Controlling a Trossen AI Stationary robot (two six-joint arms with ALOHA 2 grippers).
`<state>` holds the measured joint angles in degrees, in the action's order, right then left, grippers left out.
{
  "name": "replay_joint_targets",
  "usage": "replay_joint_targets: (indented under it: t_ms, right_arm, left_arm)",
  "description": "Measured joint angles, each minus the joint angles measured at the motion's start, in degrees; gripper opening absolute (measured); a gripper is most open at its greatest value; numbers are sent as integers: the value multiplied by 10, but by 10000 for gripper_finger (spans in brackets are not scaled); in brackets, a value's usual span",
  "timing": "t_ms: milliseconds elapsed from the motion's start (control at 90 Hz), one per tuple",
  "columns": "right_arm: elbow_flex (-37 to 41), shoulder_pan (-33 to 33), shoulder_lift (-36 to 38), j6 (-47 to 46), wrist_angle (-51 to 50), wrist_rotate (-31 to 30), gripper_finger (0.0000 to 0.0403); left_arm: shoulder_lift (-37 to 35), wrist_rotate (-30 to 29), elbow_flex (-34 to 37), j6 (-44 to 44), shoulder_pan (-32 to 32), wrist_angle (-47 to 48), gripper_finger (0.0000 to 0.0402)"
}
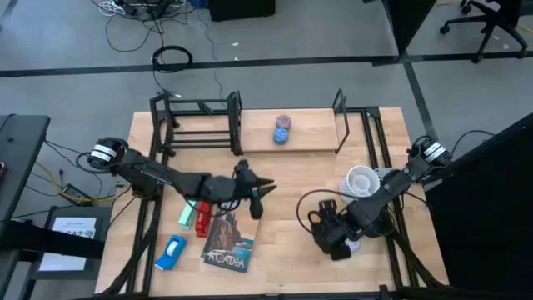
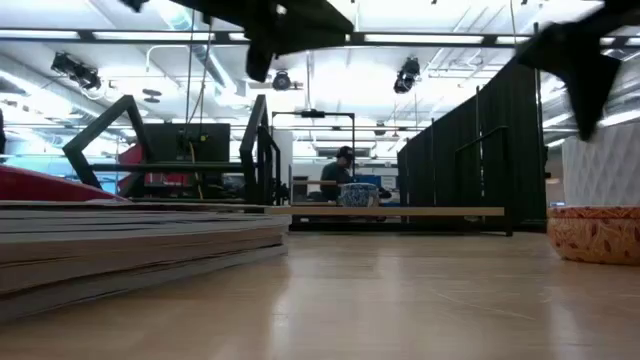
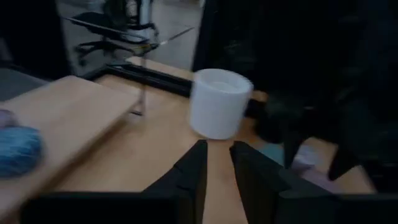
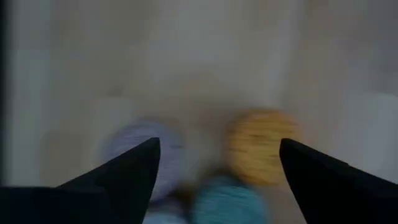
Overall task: Stock shelves
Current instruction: Remove the blue scented candle from the shelf
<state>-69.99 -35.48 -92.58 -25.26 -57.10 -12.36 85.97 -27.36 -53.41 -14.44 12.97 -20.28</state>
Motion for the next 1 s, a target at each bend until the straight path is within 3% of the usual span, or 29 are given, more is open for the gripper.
replay_joint_targets:
  t_ms: [156, 267, 578, 733, 1000]
  right_arm:
    - [-5, 2, 9, -23, -79, -93, 276]
    - [10, -4, 25, -47, -98, -138, 266]
    - [29, -15, 68, -73, -100, -168, 243]
    - [42, -16, 91, -87, -106, -168, 238]
    - [54, -16, 112, -103, -96, -175, 236]
  left_arm:
    - [30, 22, -87, 89, -43, 91, 126]
    - [67, 21, -131, 99, -85, 127, 185]
    - [182, 33, -154, -35, -206, 123, 339]
    - [212, 12, -154, -64, -232, 114, 369]
    - [239, -65, -155, -73, -242, 93, 374]
